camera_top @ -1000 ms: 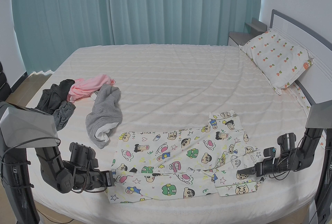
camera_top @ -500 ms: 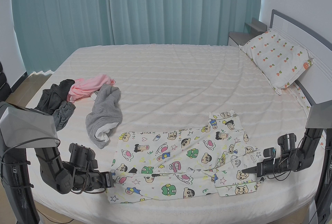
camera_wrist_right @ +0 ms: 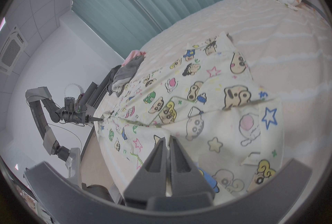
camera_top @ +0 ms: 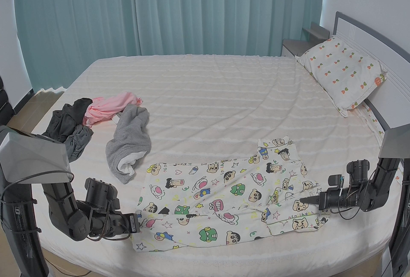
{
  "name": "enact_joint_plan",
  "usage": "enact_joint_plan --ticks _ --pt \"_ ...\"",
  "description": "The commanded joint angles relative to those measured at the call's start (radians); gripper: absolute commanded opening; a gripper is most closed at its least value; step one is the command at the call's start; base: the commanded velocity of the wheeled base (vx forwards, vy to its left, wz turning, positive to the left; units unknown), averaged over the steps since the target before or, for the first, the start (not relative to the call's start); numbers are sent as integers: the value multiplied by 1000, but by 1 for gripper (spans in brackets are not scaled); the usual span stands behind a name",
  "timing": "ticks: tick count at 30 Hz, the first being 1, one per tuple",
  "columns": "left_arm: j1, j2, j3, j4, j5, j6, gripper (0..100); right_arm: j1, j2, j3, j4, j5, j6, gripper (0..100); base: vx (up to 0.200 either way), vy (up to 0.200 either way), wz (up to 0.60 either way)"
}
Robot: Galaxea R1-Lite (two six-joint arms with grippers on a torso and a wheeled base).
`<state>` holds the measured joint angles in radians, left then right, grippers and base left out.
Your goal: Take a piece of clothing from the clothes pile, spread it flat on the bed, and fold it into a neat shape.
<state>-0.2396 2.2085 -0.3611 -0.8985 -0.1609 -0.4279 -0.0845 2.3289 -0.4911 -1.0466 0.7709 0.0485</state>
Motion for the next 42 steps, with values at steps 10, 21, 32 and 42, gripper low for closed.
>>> enact_joint_plan --ticks 10,21,32,42 --pt "-1 10 -38 0 1 0 0 6 66 3 -135 -13 57 0 0 0 0" --pt "-1 25 -70 0 3 0 0 6 70 5 -122 -59 57 0 0 0 0" --pt "-3 30 -78 4 23 -17 100 8 82 6 -110 -105 54 100 0 0 0" --pt "22 -105 -85 13 37 -92 100 -9 12 12 -112 -104 59 100 0 0 0"
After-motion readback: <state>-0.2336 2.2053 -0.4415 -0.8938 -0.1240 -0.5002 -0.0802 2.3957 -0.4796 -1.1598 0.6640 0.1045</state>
